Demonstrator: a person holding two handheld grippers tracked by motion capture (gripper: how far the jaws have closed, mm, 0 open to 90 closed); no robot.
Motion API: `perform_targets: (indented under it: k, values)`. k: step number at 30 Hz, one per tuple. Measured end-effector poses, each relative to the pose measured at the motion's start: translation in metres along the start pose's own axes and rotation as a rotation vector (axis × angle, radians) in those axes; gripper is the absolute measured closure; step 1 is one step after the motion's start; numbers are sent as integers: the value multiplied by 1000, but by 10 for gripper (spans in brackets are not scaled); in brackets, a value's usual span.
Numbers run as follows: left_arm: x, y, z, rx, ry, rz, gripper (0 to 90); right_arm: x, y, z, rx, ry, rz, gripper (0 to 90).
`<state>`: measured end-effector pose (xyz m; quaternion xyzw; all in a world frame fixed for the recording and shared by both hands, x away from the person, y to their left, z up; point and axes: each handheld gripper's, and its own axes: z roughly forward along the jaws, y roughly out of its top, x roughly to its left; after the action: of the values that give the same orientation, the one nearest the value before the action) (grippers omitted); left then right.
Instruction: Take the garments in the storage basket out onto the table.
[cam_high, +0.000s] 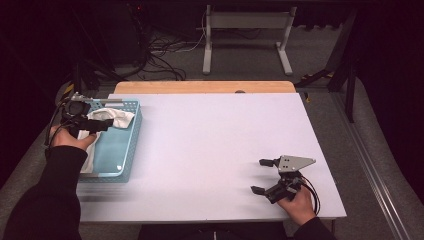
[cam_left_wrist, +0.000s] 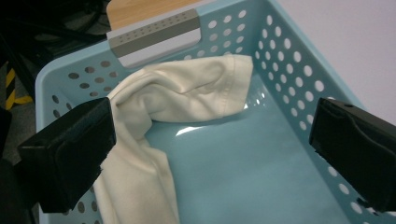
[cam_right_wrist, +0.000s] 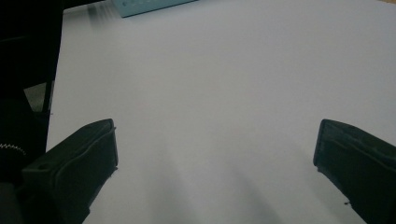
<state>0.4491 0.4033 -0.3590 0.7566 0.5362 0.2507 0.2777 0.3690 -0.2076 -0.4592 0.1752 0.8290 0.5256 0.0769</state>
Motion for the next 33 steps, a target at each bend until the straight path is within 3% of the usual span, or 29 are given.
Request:
perform_targets:
  k: [15,18,24,30,33]
  values:
    - [19,-9,11,78,46,-34,30,0,0,1,3,6,-4,5]
    - [22,-12,16,121,79,-38,44,0,0,1,4,7,-5,5]
    - [25,-16,22,188,83,-59,88,0,0,1,5,8,-4,5]
    - [27,-19,28,244,103,-55,139,0,0,1,5,9,-4,5]
    - [30,-22,29,268,90,-76,163,0,0,1,5,8,-2,5]
